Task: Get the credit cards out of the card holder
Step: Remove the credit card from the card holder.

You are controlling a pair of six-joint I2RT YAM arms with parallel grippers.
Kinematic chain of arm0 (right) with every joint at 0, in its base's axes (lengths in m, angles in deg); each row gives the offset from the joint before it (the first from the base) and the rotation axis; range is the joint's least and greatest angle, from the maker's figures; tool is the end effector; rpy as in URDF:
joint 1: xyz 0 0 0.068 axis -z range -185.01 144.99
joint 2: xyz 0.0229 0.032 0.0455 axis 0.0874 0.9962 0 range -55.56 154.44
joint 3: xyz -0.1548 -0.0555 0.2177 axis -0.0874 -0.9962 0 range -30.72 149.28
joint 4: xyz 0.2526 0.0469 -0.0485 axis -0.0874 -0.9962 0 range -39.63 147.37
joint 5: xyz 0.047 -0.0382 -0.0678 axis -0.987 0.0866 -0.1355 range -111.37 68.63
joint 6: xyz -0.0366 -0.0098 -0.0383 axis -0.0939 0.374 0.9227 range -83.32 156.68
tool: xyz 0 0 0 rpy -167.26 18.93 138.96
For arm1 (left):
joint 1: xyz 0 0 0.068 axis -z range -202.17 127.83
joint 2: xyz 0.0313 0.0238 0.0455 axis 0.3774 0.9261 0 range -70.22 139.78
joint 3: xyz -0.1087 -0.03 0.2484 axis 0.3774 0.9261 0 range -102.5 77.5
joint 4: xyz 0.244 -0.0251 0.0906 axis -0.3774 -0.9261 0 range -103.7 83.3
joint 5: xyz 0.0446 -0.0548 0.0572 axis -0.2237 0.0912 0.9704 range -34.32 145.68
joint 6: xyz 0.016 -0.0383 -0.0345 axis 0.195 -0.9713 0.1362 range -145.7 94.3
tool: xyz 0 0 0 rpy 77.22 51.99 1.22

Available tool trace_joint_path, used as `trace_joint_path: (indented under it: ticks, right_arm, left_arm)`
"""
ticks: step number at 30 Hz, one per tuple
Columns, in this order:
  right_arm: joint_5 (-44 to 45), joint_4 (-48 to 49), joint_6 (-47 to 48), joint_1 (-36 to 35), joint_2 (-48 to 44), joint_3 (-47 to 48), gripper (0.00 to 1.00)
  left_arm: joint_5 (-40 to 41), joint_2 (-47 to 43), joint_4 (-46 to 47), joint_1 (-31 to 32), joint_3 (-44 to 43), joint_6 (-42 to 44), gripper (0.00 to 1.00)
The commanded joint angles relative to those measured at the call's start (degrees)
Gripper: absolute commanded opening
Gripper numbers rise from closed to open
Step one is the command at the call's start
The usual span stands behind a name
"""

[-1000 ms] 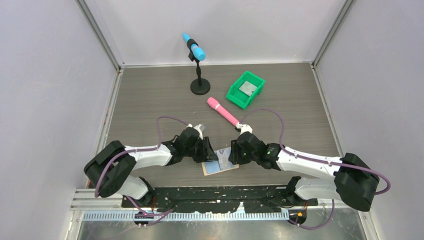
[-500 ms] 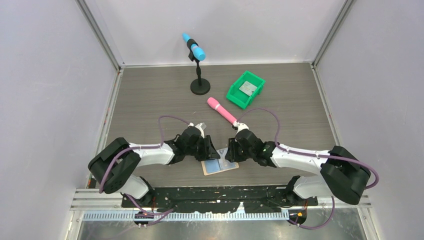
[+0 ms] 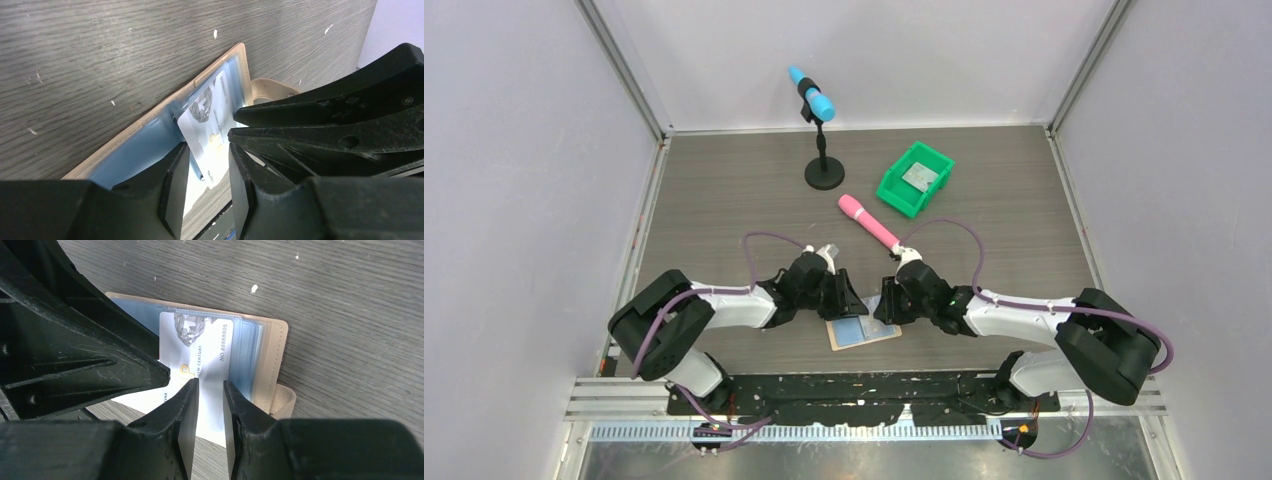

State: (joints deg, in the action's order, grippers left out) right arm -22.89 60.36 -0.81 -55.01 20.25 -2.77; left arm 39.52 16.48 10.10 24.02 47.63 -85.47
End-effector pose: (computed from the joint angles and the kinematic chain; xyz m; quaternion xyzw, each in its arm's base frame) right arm 0.1547 0.1857 0.1508 -0.1056 0.9173 0.2741 0.2687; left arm 0.1810 -0.2031 0.1352 -0.0472 0.8982 -0.4106 0.1500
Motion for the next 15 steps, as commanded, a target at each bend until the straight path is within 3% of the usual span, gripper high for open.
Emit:
trace_joint_path:
  ticks: [1,6,12,15]
  right_arm:
    - [0.0,1.0,-0.6,0.3,0.4,-1.4,0.32]
    - [-0.1,1.5,-1.1,0.3,0.4,-1.9,0.31]
    - [-0.1,1.4,-1.4,0.5,0.5,-2.3,0.31]
    - [-0.1,1.4,-1.5,0.8,0.8,-2.3,0.31]
  left_arm:
    - [-1.7,1.0,6.8,0.4,0.3,-2.1,0.35]
    - [-2.1,1.3,9.1,0.4,1.4,-3.3,0.26]
    - [-2.0,0.8,9.3,0.4,2.4,-3.8,0.00]
    - [-1.5,0.5,8.3,0.4,2.7,-3.9,0.00]
